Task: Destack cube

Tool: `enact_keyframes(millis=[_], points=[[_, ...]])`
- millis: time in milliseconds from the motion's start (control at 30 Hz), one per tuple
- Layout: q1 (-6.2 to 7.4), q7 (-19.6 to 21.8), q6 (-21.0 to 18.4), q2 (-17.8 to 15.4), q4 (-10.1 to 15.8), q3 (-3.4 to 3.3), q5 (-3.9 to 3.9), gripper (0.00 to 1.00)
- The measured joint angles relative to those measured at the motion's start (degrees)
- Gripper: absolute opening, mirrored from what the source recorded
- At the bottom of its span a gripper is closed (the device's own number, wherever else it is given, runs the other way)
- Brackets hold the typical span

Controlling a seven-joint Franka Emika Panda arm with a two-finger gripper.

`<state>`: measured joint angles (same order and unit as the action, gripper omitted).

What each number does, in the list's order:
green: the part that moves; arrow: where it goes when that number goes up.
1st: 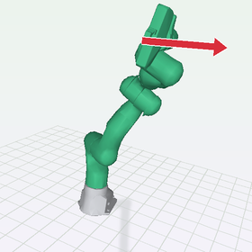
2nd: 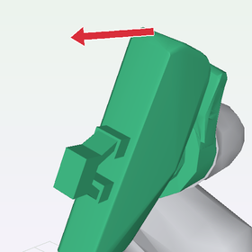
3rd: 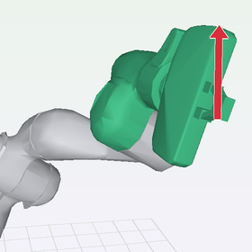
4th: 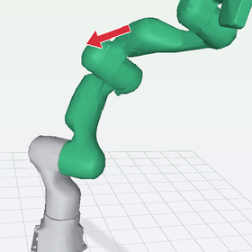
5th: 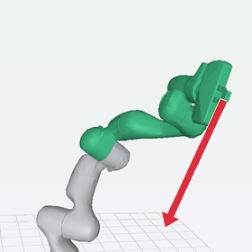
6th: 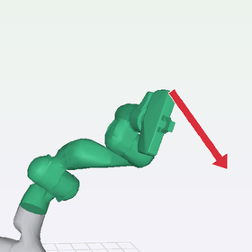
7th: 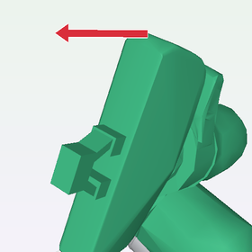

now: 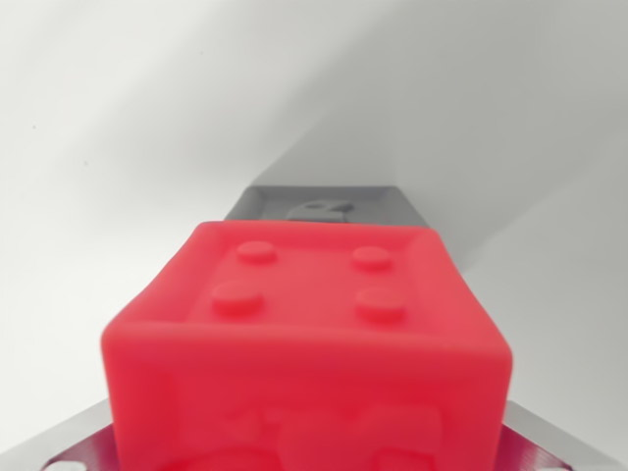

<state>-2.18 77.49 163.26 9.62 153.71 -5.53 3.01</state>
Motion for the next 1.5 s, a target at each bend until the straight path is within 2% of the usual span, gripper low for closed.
enact_keyframes(millis=[267, 667, 1167, 1500], points=[[0.01, 0.63, -2.28, -2.63, 0.28, -0.25, -0.93, 0.0], [0.01, 1.8, -7.42, -8.26, 0.6, -0.52, -2.55, 0.0], [-0.07, 2.75, -15.04, -15.9, 0.29, -0.63, -3.82, 0.0], [1.07, 2.74, -15.11, -14.6, -0.49, 0.45, -3.82, 0.0]])
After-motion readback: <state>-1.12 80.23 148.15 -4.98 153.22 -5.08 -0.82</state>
